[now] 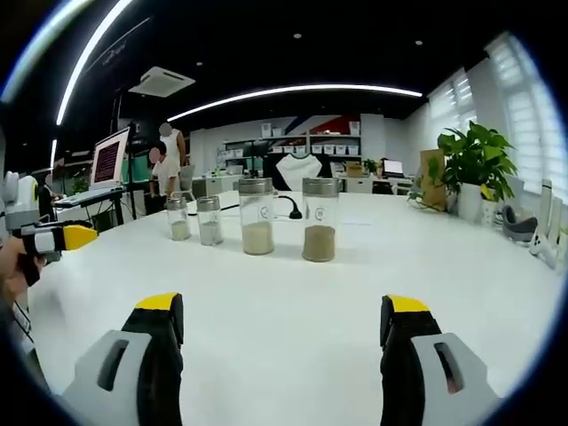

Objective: Rotate the seasoning bottle until the label or dispensing opening points toward the visible target arrow and the bottle remains upright within the marked orientation range

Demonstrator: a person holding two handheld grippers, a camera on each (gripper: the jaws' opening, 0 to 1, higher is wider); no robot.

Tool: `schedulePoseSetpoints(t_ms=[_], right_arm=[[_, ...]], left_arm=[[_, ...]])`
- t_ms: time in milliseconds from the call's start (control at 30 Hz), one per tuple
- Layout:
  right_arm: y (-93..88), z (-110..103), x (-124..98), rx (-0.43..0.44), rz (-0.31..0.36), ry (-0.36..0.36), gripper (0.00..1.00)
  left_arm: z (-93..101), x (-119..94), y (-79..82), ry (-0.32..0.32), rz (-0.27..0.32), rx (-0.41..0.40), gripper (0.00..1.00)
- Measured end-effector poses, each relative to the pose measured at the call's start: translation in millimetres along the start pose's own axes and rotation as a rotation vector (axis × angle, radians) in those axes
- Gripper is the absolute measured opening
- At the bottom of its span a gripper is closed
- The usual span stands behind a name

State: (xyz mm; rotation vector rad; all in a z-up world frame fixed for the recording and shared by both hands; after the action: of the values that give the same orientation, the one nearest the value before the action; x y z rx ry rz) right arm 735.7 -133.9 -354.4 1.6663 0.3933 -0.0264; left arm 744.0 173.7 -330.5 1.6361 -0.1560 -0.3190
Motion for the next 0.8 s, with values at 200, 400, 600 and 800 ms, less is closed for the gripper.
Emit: schedulePoseSetpoints(t_ms=[200,400,600,800], right_arm=[[0.7,-2,0,-0.002,-0.001,0.003,0.94],[1.5,-5,-1,-0.006,-0.005,0.010,0.93],[4.5,-7,0,-0.011,-0.001,0.015,0.93],[8.0,-10,4,-0.004,-0.001,0.028,0.92]], left_arm=[[1.1,-1,-1.8,-0.002,-0.007,-0.003,1.00],[0.8,-1,-3.0,-0.004,-0.010,0.000,1.00],[-1.1,-3,-3.7,-0.001,-0.009,-0.001,1.00],[-2.1,-4,-4.1,-0.001,-0.008,0.002,1.00]])
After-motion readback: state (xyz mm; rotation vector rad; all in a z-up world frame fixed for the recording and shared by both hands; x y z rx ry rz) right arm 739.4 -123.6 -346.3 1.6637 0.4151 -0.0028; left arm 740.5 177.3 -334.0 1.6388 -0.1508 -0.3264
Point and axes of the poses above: the point that each gripper's makers call its tool centre point, and the gripper's own axes: x roughly forward along the fingers, z roughly to its right, y roughly out of its top, the point moved 5 cm from there along -x, roughly backward along the fingers, and after that the axes turned 8 degrees about x, right-handed, at the moved point
